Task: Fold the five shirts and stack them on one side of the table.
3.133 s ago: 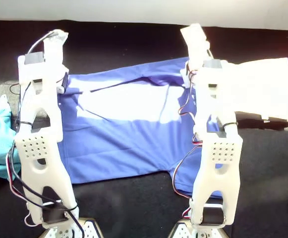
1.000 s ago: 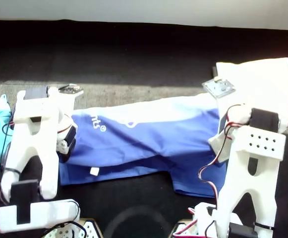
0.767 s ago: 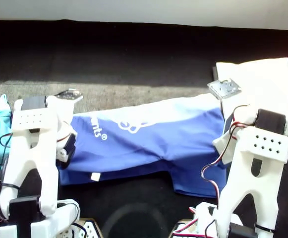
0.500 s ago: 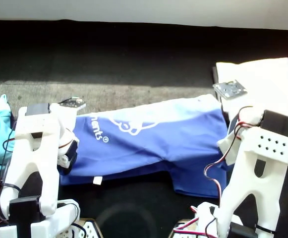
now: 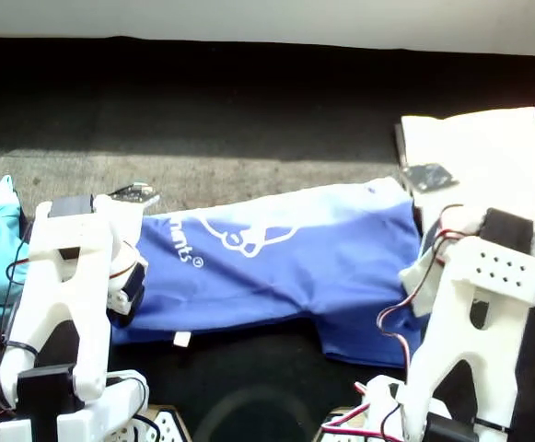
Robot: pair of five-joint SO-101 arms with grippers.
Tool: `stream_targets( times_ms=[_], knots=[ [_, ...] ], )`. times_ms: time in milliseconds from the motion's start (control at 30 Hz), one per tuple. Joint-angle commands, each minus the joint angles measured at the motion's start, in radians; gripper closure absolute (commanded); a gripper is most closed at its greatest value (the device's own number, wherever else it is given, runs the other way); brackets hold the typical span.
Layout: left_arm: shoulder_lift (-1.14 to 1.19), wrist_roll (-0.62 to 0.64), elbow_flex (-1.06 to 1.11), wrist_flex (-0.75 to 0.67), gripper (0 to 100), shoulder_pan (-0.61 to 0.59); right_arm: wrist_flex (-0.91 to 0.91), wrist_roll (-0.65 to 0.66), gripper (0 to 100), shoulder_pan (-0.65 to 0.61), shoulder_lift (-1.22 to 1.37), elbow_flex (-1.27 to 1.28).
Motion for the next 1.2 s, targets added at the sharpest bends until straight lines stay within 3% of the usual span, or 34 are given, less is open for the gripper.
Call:
stream_targets(
  times_ms=[0, 533, 633, 800, 933, 1167],
  knots=[
    [-0.036, -0.002, -0.007, -0.009, 99, 0.012, -0.021, -0.014, 99.1, -0.033, -0.033, 0.085],
    [-0.036, -0.003, -0.001, -0.021, 99, 0.012, -0.257, -0.008, 98.9, -0.035, -0.216, 0.409],
    [-0.036, -0.003, -0.004, -0.015, 99, 0.012, -0.255, -0.009, 95.7, -0.038, -0.216, 0.404],
    [-0.044, -0.003, -0.008, -0.012, 93, 0.010, -0.255, -0.008, 79.2, -0.041, -0.217, 0.404],
    [-0.045, -0.005, -0.012, -0.012, 83, 0.010, -0.255, -0.011, 79.0, -0.042, -0.217, 0.400],
    [-0.045, -0.005, -0.252, 0.069, 82, -0.042, -0.134, -0.015, 79.0, -0.041, -0.217, 0.151]
  ],
)
